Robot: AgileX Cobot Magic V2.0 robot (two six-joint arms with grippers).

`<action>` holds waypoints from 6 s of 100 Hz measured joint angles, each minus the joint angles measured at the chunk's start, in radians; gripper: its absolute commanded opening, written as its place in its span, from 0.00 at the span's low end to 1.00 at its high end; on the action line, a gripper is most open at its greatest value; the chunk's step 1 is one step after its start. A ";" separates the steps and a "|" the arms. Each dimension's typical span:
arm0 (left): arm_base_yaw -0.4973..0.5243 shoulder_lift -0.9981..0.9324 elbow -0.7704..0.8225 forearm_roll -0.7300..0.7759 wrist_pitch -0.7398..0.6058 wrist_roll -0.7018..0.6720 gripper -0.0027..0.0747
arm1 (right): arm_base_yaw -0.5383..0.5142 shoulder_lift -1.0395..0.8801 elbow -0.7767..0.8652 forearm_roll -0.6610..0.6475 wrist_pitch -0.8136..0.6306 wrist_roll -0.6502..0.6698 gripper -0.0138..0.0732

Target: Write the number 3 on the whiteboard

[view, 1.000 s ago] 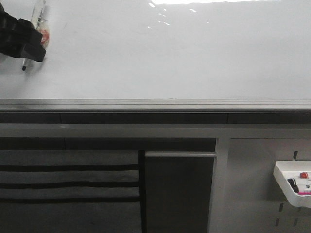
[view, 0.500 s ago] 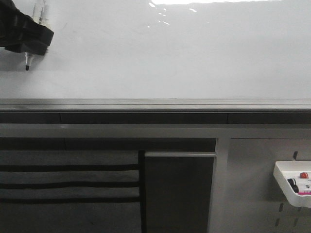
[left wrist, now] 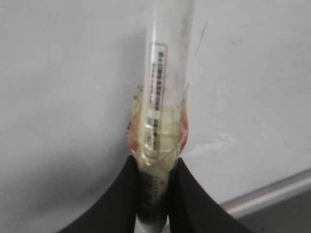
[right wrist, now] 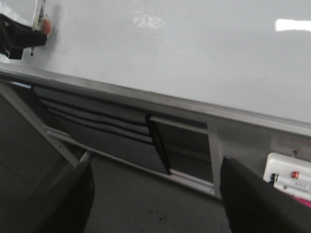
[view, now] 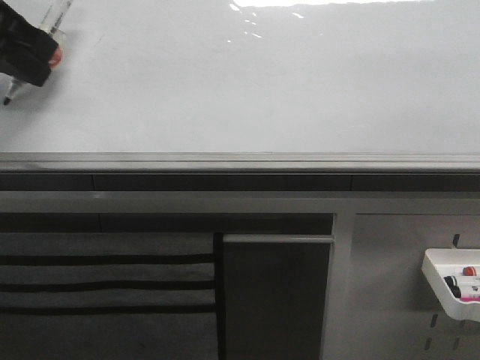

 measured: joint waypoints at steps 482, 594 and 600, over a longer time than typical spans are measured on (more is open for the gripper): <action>-0.048 -0.628 0.175 -0.568 0.415 0.581 0.64 | 0.086 1.056 -0.656 -0.062 0.072 -0.168 0.18; -0.347 -0.161 -0.073 -0.681 0.567 0.883 0.64 | 0.299 0.881 -0.555 0.172 0.291 -0.868 0.18; -0.350 -0.114 -0.102 -0.682 0.559 0.887 0.64 | 0.299 0.881 -0.555 0.172 0.289 -0.870 0.18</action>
